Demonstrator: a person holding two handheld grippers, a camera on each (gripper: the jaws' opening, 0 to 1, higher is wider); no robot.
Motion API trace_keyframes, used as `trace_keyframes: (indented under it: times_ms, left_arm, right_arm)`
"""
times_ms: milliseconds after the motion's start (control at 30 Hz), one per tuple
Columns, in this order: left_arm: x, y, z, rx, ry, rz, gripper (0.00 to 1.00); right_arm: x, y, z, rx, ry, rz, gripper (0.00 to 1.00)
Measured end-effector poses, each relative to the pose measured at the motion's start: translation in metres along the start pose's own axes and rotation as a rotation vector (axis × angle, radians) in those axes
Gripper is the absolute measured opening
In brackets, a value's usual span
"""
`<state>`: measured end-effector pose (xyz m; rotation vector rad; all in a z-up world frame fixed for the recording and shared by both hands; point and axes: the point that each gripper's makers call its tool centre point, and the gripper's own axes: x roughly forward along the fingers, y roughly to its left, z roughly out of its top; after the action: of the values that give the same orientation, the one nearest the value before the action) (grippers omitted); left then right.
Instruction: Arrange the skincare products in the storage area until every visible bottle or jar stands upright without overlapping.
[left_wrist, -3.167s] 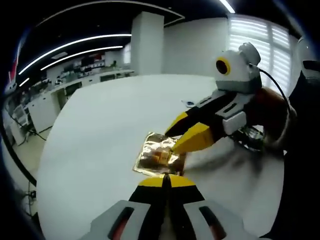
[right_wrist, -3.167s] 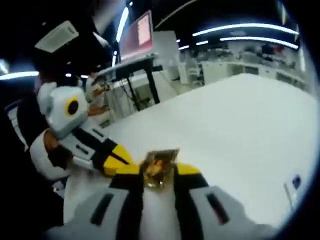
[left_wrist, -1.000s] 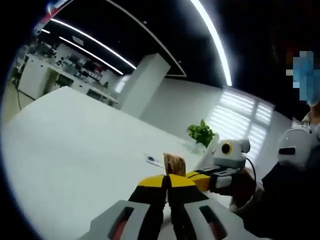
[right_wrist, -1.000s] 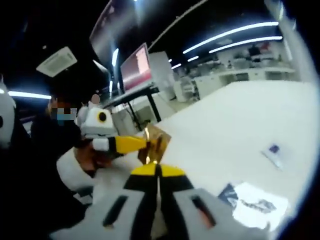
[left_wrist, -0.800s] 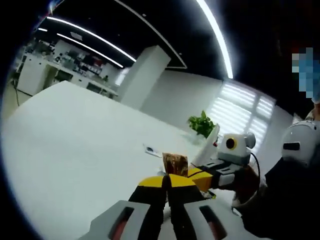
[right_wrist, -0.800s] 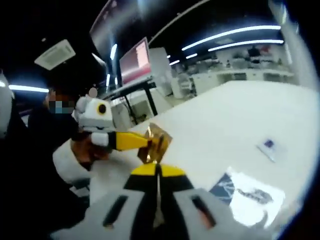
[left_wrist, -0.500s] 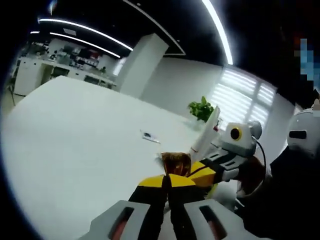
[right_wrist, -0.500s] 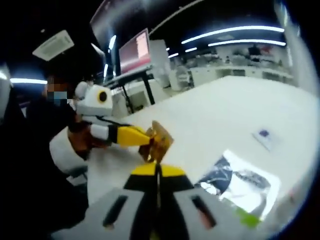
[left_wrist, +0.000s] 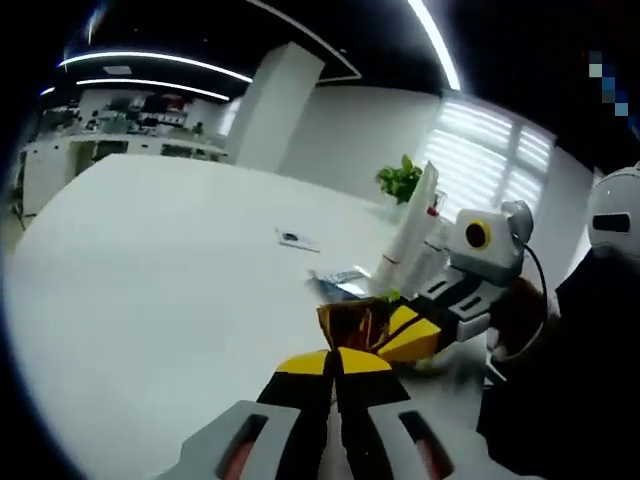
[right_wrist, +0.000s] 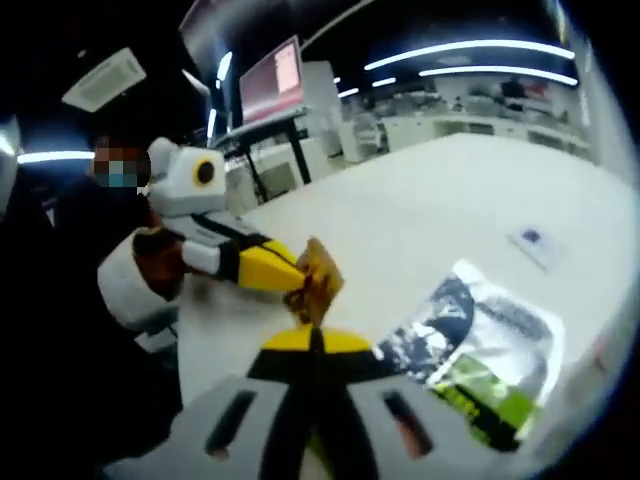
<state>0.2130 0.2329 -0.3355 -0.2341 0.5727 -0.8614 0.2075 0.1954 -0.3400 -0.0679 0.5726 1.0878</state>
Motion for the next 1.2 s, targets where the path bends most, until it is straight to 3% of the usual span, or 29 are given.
trace_keyframes:
  times_ms: [367,500,700,1200]
  left_arm:
    - [0.0,-0.005,-0.007,0.022,0.031,-0.002,0.01]
    - [0.001,-0.006,-0.01,0.022,0.042,-0.006,0.01]
    - [0.003,-0.008,-0.022,0.05,0.109,0.006,0.01]
    - [0.0,-0.01,-0.026,0.1,0.153,0.032,0.02]
  right_arm:
    - [-0.005,0.006,-0.008,-0.014,0.026,0.002,0.0]
    - [-0.008,0.009,-0.011,-0.071,0.043,-0.008,0.01]
    - [-0.009,0.011,-0.017,-0.145,0.066,-0.033,0.03]
    - [-0.008,0.01,-0.016,-0.39,0.095,-0.118,0.08]
